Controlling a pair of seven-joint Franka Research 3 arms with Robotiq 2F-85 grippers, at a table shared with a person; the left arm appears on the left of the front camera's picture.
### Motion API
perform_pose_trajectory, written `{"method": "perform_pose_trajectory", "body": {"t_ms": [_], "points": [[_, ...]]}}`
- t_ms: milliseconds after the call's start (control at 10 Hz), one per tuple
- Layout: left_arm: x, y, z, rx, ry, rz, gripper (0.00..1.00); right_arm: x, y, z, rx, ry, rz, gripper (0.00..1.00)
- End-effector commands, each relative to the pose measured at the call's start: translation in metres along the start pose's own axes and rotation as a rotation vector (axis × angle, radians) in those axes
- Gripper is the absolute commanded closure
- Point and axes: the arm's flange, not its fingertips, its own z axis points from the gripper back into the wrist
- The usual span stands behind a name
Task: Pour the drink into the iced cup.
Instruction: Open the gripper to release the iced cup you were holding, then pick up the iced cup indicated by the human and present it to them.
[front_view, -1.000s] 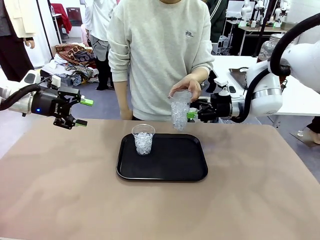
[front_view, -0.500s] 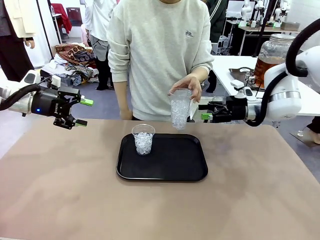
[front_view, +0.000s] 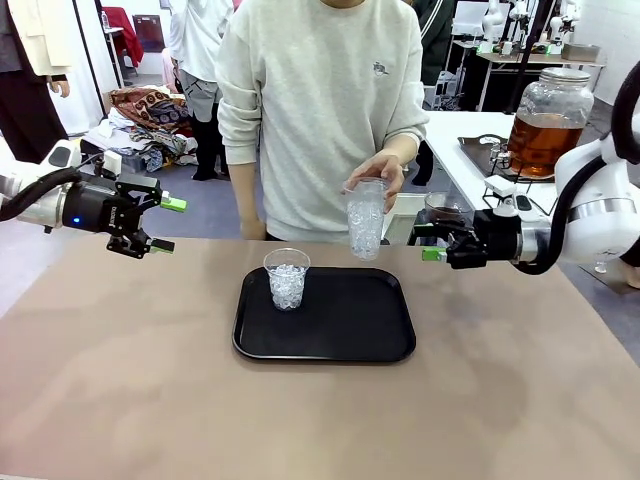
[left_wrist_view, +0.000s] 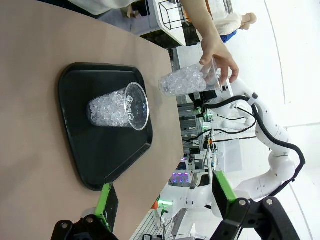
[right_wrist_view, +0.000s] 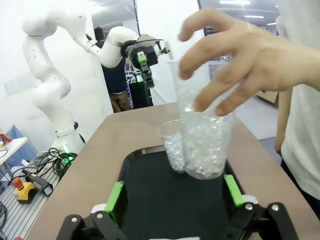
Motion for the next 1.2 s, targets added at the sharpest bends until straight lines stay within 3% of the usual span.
{"method": "perform_pose_trajectory", "body": {"t_ms": [0,1100], "points": [[0.000,0.000,0.000,-0.001,-0.001,-0.002,0.00,-0.003,0.022,0.009,0.044,-0.004,0.038,0.00],[0.000,0.000,0.000,-0.001,-0.001,-0.002,0.00,-0.010,0.022,0.008,0.040,-0.001,0.015,0.00]]}}
